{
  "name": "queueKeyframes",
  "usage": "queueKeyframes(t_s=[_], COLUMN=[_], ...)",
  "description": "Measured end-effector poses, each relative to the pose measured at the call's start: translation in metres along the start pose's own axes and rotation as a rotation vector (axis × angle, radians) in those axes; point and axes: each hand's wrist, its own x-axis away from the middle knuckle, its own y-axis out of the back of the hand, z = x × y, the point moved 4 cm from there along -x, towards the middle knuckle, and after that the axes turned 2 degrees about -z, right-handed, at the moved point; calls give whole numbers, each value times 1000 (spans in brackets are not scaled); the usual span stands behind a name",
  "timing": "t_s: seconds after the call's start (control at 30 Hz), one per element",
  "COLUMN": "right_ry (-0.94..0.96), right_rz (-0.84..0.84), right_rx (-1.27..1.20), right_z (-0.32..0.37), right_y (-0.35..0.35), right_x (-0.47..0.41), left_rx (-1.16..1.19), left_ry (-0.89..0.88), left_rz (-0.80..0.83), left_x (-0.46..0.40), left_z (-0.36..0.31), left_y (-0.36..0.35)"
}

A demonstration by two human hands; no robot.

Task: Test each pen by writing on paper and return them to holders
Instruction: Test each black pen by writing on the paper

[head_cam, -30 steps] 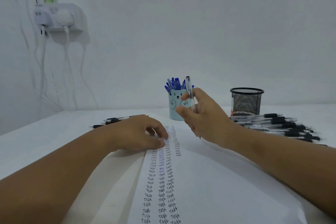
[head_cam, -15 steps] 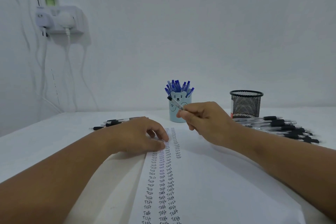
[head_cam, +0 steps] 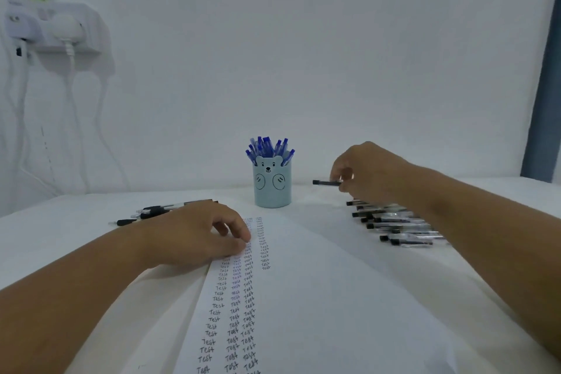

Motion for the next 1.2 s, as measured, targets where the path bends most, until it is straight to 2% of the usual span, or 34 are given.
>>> queueKeyframes(t_s=[0.17, 0.3, 0.43, 0.7, 0.8, 0.93, 1.07, 1.2], right_ry=[-83, -125, -154, 38, 170, 298, 355, 355], right_rz=[73, 190, 213, 166, 77, 31, 78, 78], right_rx=[228, 324, 369, 353, 265, 7, -83, -155], right_z=[-28, -33, -31, 23, 57, 86, 93, 91], right_y=[12, 13, 9, -6, -20, -45, -64, -64], right_x=[-3, 6, 7, 14, 21, 29, 34, 31], left_rx=[-40, -28, -25, -7, 40, 111, -44, -192], left_ry=[2, -2, -7, -6, -29, -71, -78, 45], left_rz=[7, 7, -5, -5, -48, -206, -335, -284], left_x=[0, 0, -1, -2, -4, -10, -10, -9], left_z=[-2, -3, -4, -2, -4, 2, 23, 50], left_y=[1, -1, -1, -2, 1, 15, 32, 38])
